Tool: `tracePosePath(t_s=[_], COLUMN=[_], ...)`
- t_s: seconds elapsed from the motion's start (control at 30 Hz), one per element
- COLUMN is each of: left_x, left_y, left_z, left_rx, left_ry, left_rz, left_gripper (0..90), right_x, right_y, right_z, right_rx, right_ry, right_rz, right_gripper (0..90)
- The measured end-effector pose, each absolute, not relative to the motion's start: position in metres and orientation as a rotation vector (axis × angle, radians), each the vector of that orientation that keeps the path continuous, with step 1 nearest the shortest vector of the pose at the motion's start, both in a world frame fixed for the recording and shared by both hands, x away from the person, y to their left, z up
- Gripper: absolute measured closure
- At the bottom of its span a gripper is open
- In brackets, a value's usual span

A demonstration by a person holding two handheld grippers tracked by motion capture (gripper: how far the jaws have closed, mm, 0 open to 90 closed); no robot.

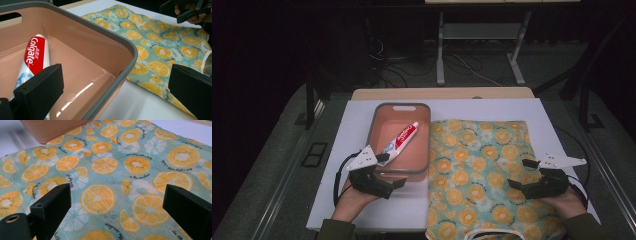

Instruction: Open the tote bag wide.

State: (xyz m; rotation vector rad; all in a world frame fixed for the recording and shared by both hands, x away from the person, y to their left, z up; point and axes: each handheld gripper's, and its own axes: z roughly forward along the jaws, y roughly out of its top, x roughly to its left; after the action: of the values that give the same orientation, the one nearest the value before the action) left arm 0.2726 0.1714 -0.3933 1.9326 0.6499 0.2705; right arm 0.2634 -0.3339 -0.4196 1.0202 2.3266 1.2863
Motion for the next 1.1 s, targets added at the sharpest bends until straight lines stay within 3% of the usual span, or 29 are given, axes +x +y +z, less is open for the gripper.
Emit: tracePosePath(t_s=[0.53, 0.87, 1.1], left_x=[0.271, 0.271, 0.271], left_y=[0.169, 0.166, 0.167], left_z=[-0.391, -0.392, -0.392], left_rx=[1.922, 1.927, 1.925], left_ry=[0.648, 0.647, 0.649], left_rz=[0.262, 0.262, 0.258], left_gripper=[0.0, 0.0, 0.0], right_x=[0.306, 0.353, 0.365], right_y=[-0.355, -0.370, -0.376], right_z=[-0.419, -0.441, -0.451], right_rx=[1.162, 1.312, 1.366], right_ry=[2.271, 2.272, 2.271], right_rz=[1.122, 0.976, 0.925], right_gripper=[8.0, 8.0, 8.0])
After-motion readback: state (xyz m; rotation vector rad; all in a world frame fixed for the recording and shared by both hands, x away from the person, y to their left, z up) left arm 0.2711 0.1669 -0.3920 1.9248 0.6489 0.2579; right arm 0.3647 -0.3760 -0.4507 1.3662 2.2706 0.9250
